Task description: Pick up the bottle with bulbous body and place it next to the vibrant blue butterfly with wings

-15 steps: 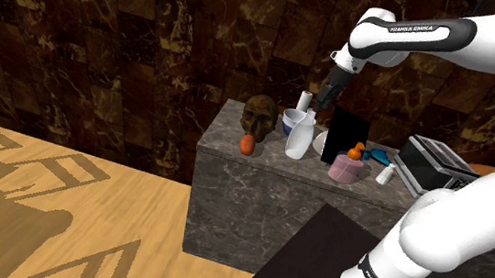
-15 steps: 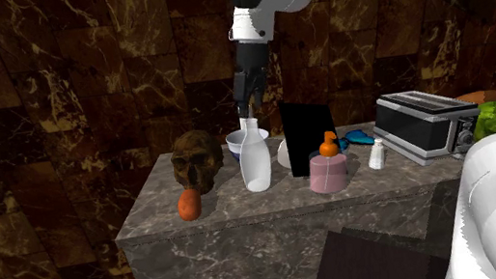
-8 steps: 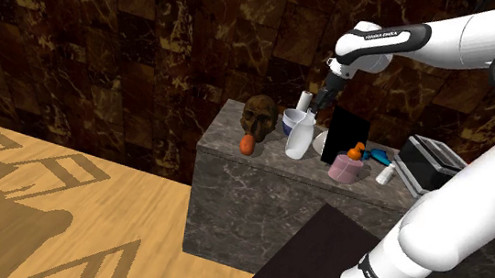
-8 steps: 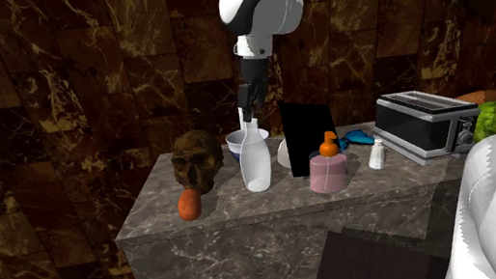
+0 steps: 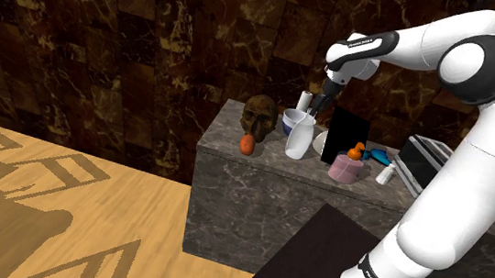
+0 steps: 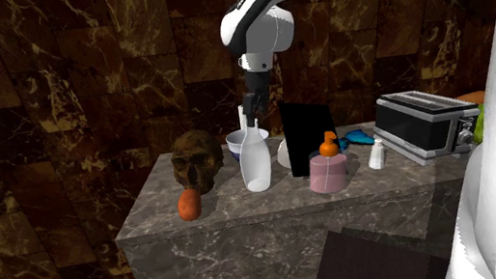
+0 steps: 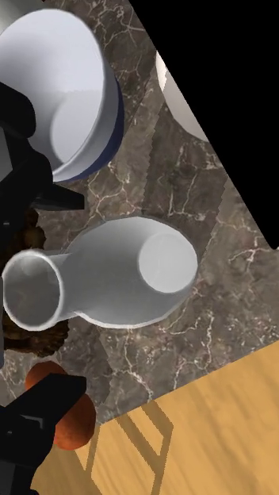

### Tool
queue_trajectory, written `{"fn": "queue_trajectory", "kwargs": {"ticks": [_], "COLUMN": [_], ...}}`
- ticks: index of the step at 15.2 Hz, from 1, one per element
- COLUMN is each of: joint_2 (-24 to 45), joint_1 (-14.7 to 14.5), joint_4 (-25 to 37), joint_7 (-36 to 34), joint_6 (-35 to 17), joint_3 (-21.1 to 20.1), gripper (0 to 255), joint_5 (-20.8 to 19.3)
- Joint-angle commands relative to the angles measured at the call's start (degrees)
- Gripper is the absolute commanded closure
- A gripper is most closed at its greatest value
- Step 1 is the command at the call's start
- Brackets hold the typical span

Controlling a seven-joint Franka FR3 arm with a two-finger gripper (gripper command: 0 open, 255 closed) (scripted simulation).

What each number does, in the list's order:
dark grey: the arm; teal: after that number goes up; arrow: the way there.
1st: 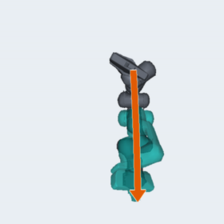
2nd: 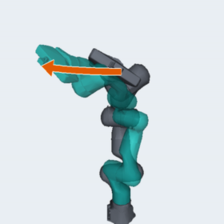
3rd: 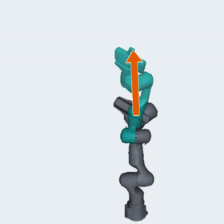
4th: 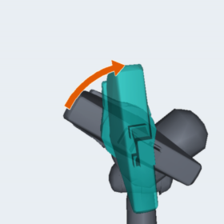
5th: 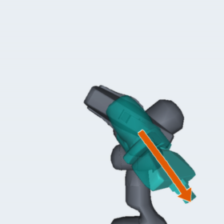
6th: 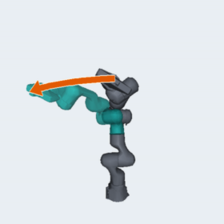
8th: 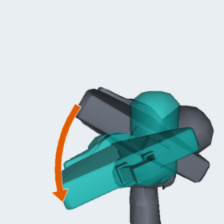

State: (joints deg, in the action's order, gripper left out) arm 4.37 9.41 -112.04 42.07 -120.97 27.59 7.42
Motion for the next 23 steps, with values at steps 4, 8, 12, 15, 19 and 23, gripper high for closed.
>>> {"fn": "queue_trajectory", "kwargs": {"ticks": [4, 8, 12, 15, 19, 23], "joint_2": [2.2, 2.4, 2.4, 2.4, 2.4, 2.4], "joint_1": [0.1, 0.1, 0.1, 0.1, 0.1, 0.1], "joint_4": [-1.5, -1.7, -1.7, -1.7, -1.7, -1.7], "joint_7": [0.9, 1.0, 1.0, 1.0, 1.0, 1.0], "joint_6": [-3.4, -3.8, -3.8, -3.8, -3.8, -3.8], "joint_3": [-0.2, -0.2, -0.2, -0.2, -0.2, -0.2], "gripper": [0, 0, 0, 255, 255, 255], "joint_5": [1.4, 1.6, 1.6, 1.6, 1.6, 1.6]}}
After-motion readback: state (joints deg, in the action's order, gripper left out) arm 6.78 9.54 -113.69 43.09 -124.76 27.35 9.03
